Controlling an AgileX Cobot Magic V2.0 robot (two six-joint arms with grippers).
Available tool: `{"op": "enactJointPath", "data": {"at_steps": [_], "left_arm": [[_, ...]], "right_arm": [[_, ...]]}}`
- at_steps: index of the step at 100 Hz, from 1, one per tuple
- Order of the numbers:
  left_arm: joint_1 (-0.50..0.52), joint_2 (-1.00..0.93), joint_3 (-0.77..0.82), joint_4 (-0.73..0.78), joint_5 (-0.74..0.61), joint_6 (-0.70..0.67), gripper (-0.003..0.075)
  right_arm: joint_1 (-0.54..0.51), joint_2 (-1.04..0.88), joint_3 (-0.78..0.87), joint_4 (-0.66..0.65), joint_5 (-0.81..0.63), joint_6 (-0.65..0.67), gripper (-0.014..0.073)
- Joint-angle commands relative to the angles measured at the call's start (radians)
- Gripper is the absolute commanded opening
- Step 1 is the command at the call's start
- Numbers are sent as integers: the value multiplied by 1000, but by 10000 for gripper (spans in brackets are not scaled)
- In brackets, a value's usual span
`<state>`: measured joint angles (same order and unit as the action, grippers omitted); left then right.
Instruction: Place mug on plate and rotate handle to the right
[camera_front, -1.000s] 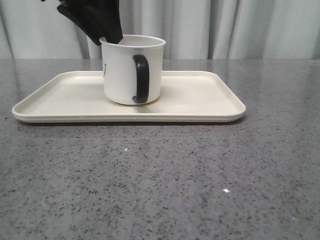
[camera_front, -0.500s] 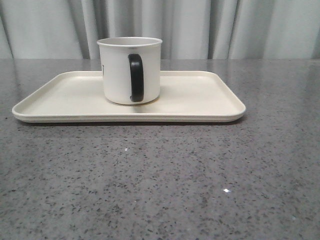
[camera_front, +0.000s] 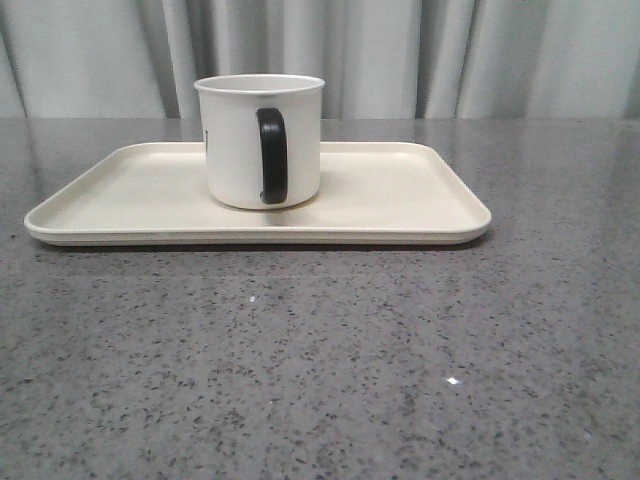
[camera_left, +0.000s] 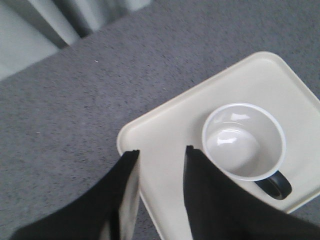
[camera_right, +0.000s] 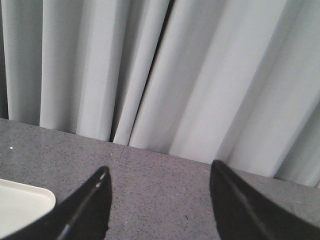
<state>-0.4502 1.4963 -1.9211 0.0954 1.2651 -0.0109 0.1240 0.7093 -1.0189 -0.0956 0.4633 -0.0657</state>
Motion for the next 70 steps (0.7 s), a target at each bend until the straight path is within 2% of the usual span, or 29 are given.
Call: {"op": "enactJointPath", "data": {"at_steps": [1, 36, 50, 64, 70], "left_arm": [[19, -95, -31, 50, -2, -17, 229], [169, -340, -1, 83, -2, -24, 214], [217, -439, 81, 108, -2, -24, 122], [235, -526, 199, 130, -2, -24, -19], [235, -562, 261, 140, -2, -26, -20]], "right_arm": [[1, 5, -30, -12, -68, -6, 438], [1, 5, -30, -12, -67, -6, 438], [1, 5, -30, -12, -66, -6, 438], [1, 5, -30, -12, -66, -6, 438], [1, 5, -30, -12, -65, -6, 438]]}}
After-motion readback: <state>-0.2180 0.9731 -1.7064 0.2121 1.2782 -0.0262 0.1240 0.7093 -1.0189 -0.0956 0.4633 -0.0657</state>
